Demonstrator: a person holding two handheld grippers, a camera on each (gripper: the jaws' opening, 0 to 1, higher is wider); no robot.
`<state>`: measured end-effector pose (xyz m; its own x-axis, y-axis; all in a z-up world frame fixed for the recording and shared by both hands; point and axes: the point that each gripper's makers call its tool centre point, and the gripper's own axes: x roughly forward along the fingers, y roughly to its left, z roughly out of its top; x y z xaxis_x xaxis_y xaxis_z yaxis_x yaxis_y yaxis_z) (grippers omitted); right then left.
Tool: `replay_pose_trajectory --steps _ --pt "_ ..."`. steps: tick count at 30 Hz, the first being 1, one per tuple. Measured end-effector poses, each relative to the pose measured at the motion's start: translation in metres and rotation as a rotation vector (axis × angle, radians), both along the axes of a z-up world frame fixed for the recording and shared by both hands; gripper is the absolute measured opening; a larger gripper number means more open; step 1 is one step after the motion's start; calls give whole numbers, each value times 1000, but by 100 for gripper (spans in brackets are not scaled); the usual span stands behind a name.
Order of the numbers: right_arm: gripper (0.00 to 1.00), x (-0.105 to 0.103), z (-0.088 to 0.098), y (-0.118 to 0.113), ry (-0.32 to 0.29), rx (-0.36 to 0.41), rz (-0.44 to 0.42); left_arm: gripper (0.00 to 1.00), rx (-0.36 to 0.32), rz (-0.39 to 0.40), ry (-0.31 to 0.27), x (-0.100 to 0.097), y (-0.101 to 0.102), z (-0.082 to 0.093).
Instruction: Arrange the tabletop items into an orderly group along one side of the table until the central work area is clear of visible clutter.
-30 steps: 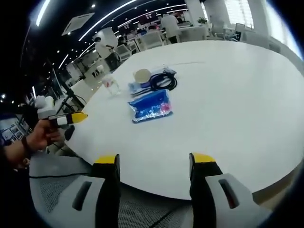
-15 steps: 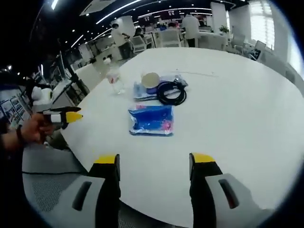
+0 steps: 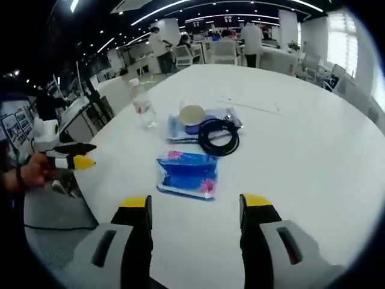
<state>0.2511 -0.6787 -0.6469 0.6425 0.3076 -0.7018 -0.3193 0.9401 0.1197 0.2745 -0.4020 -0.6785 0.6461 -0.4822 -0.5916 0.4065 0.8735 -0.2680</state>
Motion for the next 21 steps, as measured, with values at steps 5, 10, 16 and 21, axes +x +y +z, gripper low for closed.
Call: replay_pose_trajectory --steps 5,10,16,21 --pt "58 20 -5 3 2 0 17 79 -3 3 7 0 0 -1" --pt "59 40 -13 1 14 -23 22 79 -7 10 11 0 1 -2" --pt "59 60 -28 -1 47 -25 16 79 -6 15 17 0 1 -3" --pt "59 72 -48 0 82 -32 25 79 -11 6 6 1 -2 -1"
